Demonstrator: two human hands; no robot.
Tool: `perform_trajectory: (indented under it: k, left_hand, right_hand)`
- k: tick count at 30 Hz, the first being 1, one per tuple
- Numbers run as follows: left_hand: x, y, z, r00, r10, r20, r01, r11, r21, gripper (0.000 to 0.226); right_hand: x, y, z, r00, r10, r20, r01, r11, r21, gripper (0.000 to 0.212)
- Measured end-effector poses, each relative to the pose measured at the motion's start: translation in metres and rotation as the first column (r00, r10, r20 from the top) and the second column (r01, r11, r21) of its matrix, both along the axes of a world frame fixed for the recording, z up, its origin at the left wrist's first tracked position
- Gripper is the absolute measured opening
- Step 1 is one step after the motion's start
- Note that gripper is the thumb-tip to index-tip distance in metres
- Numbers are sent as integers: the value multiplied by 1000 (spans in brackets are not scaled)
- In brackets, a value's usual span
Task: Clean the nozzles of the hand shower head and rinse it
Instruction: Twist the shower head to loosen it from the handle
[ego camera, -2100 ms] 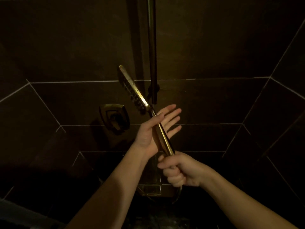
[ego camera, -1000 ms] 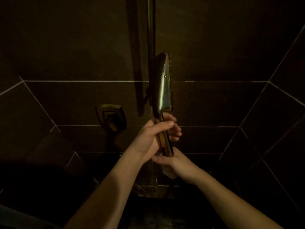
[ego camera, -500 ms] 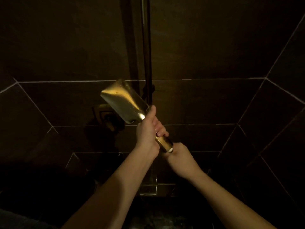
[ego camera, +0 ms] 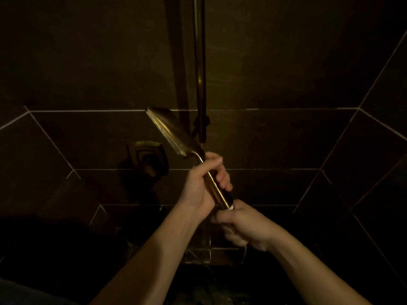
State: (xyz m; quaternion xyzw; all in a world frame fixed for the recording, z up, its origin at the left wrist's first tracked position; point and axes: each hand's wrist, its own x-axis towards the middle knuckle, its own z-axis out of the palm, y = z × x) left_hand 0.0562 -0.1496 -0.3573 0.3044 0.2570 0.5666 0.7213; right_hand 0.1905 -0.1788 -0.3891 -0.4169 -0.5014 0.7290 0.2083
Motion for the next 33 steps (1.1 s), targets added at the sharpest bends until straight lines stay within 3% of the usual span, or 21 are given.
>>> perform_trajectory:
  k: [1,5,8,11,18,22,25,29,33]
  left_hand:
    - [-2,0,2,999,-45,27,44,999,33,8]
    - [-8,4,6,957,-264,121,247,959,140,21]
    - [-7,10,6,931,-354,87,337,927,166,37]
    - [-2,9,6,964,-267,-11,267,958,104,48]
    - [15,-3,3,988,-6,-157,2,1000,-25,45]
    - [30,-4,1,924,248,-290,-293,948,-124,35]
    - [39,-7,2,864,396,-311,-443,891,-98,32]
    - [42,-10,4,843,433,-321,-465,885,-27,31]
    - [30,-7,5,903,303,-304,-310,950,25,17]
  right_hand:
    - [0,-1,2,997,50,-52,-52,998,-34,30]
    - [3,-1,7,953,228,-200,-259,955,-146,39]
    - [1,1,5,936,233,-264,-282,945,-165,40]
    - [-3,-2,1,977,130,-168,-143,987,-71,35]
    - [-1,-14,-9,996,-81,28,77,989,126,9]
    - [-5,-13,-13,945,-264,195,199,933,299,18]
    - [-11,-15,-20,871,-408,274,273,865,420,15]
    - [-10,-14,-18,874,-431,223,292,834,467,17]
    - [-1,-7,-11,952,-276,137,208,904,374,10]
